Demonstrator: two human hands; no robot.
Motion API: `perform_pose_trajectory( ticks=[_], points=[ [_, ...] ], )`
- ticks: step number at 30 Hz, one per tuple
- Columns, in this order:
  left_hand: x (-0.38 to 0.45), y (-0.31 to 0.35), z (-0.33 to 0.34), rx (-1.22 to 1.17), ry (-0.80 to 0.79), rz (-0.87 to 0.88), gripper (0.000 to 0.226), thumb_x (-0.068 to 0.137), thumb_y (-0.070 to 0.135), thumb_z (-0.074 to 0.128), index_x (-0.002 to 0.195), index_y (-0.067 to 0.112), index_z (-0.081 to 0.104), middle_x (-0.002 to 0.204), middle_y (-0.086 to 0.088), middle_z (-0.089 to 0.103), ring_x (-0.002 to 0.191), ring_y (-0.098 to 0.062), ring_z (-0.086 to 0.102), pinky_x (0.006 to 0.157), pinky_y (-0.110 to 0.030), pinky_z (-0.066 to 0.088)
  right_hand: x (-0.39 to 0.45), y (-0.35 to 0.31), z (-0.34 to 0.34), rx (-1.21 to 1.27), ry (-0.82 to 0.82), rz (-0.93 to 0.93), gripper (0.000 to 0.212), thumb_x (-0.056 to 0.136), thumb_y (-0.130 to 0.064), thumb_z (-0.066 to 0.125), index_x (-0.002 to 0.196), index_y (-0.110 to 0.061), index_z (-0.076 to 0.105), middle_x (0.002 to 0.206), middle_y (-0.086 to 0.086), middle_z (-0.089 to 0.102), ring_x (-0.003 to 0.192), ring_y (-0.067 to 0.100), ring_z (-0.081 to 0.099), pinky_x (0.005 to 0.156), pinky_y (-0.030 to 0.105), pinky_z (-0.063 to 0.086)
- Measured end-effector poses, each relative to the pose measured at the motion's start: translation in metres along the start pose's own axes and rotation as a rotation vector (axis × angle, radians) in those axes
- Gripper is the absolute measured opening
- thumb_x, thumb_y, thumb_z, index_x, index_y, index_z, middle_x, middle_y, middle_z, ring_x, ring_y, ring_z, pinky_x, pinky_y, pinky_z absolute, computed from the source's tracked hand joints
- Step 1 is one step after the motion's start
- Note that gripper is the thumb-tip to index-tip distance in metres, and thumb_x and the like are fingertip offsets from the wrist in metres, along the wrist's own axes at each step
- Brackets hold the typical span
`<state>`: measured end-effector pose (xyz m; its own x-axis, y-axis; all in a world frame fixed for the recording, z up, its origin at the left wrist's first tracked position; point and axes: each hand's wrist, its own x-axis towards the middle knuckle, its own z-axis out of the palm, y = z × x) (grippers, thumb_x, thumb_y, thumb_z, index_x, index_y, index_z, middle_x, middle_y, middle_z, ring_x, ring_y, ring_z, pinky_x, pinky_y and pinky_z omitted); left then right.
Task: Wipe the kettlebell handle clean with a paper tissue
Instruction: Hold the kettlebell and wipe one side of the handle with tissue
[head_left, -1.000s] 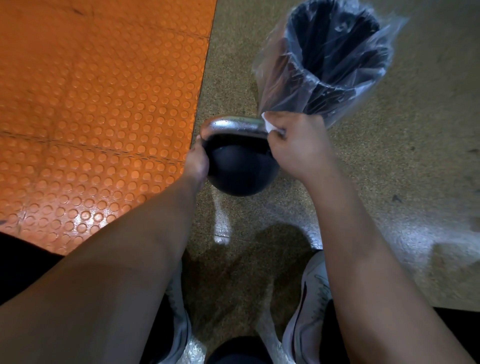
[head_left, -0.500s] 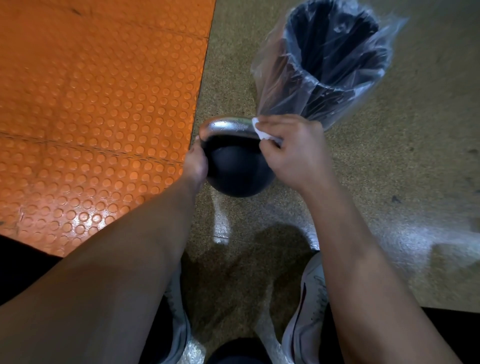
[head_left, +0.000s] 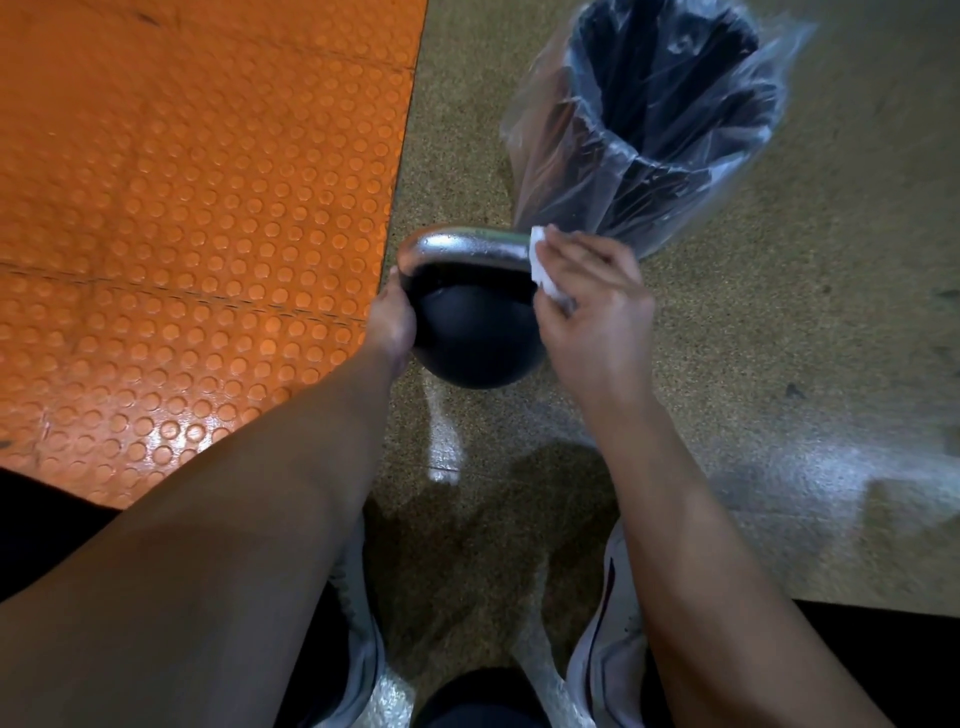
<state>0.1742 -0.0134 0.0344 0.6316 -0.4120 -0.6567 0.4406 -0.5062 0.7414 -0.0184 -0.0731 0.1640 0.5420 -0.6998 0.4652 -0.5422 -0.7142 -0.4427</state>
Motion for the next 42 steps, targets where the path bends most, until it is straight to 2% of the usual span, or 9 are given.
perform_pose_trajectory(
  ticks=[5, 9, 15, 19, 24, 29, 33, 39, 42],
  points=[
    [0.001, -0.002, 0.001, -0.005, 0.001, 0.004, 0.061, 0.103, 0.053, 0.034, 0.136, 0.007, 0.057, 0.135, -0.011, 0.06, 0.126, -0.026, 0.053, 0.112, -0.042, 0.04, -0.015, -0.008, 0.016, 0.054, 0.026, -0.08, 0.03, 0.085, 0.004, 0.071, 0.114, 0.001, 0.079, 0.125, 0.008, 0.075, 0.104, 0.023, 0.05, 0.092, 0.025, 0.051],
    [0.003, -0.002, -0.001, 0.004, 0.002, -0.009, 0.063, 0.102, 0.056, 0.034, 0.136, 0.009, 0.057, 0.135, -0.011, 0.06, 0.127, -0.027, 0.052, 0.113, -0.043, 0.039, -0.014, 0.003, 0.017, 0.001, 0.119, -0.03, 0.029, 0.086, 0.003, 0.072, 0.114, -0.001, 0.079, 0.124, 0.007, 0.075, 0.098, 0.021, 0.045, 0.085, 0.024, 0.049],
    [0.003, -0.003, -0.002, 0.016, -0.01, 0.015, 0.061, 0.102, 0.053, 0.034, 0.135, 0.007, 0.058, 0.134, -0.011, 0.061, 0.127, -0.026, 0.053, 0.113, -0.043, 0.04, -0.02, -0.009, 0.024, 0.053, 0.061, -0.064, 0.033, 0.083, 0.007, 0.071, 0.115, 0.002, 0.078, 0.126, 0.01, 0.074, 0.097, 0.022, 0.047, 0.087, 0.025, 0.05],
    [0.002, -0.003, -0.001, 0.01, -0.004, 0.013, 0.058, 0.104, 0.049, 0.033, 0.134, 0.007, 0.059, 0.133, -0.012, 0.061, 0.125, -0.027, 0.054, 0.112, -0.044, 0.04, -0.01, 0.001, 0.02, -0.017, 0.151, 0.015, 0.029, 0.088, -0.003, 0.071, 0.115, -0.002, 0.079, 0.123, 0.007, 0.076, 0.094, 0.024, 0.049, 0.081, 0.027, 0.05],
    [0.003, -0.003, -0.001, 0.023, -0.017, 0.019, 0.06, 0.104, 0.051, 0.031, 0.135, 0.007, 0.058, 0.134, -0.012, 0.061, 0.126, -0.027, 0.053, 0.112, -0.044, 0.041, -0.018, -0.009, 0.028, 0.039, 0.078, -0.046, 0.029, 0.088, 0.001, 0.07, 0.117, 0.0, 0.078, 0.128, 0.007, 0.074, 0.096, 0.021, 0.046, 0.088, 0.023, 0.047],
    [0.003, -0.004, 0.0, -0.003, -0.016, 0.007, 0.059, 0.103, 0.051, 0.033, 0.136, 0.008, 0.057, 0.135, -0.011, 0.06, 0.127, -0.027, 0.052, 0.113, -0.045, 0.039, -0.016, 0.0, 0.025, -0.01, 0.188, 0.053, 0.029, 0.088, -0.001, 0.071, 0.116, -0.002, 0.079, 0.125, 0.008, 0.075, 0.093, 0.022, 0.049, 0.08, 0.025, 0.049],
    [0.005, -0.003, -0.001, -0.008, -0.019, -0.002, 0.06, 0.102, 0.052, 0.034, 0.134, 0.009, 0.059, 0.133, -0.01, 0.062, 0.125, -0.026, 0.054, 0.112, -0.046, 0.041, -0.014, -0.011, 0.033, 0.033, 0.135, -0.011, 0.029, 0.089, 0.0, 0.071, 0.117, -0.001, 0.078, 0.128, 0.008, 0.074, 0.095, 0.021, 0.047, 0.088, 0.019, 0.043],
    [0.005, -0.004, -0.003, 0.001, -0.022, -0.003, 0.062, 0.099, 0.056, 0.036, 0.135, 0.011, 0.058, 0.136, -0.01, 0.061, 0.128, -0.028, 0.052, 0.113, -0.047, 0.039, -0.033, -0.001, 0.031, 0.031, 0.198, 0.056, 0.033, 0.083, 0.007, 0.072, 0.114, -0.001, 0.079, 0.13, 0.011, 0.072, 0.098, 0.026, 0.05, 0.085, 0.036, 0.052],
    [0.006, -0.004, -0.002, 0.008, -0.01, 0.002, 0.065, 0.096, 0.058, 0.036, 0.135, 0.011, 0.059, 0.137, -0.009, 0.06, 0.129, -0.027, 0.052, 0.114, -0.046, 0.038, -0.02, -0.009, 0.037, 0.055, 0.2, 0.025, 0.03, 0.087, 0.004, 0.069, 0.115, 0.0, 0.078, 0.129, 0.012, 0.072, 0.1, 0.023, 0.049, 0.086, 0.035, 0.053]
  ],
)
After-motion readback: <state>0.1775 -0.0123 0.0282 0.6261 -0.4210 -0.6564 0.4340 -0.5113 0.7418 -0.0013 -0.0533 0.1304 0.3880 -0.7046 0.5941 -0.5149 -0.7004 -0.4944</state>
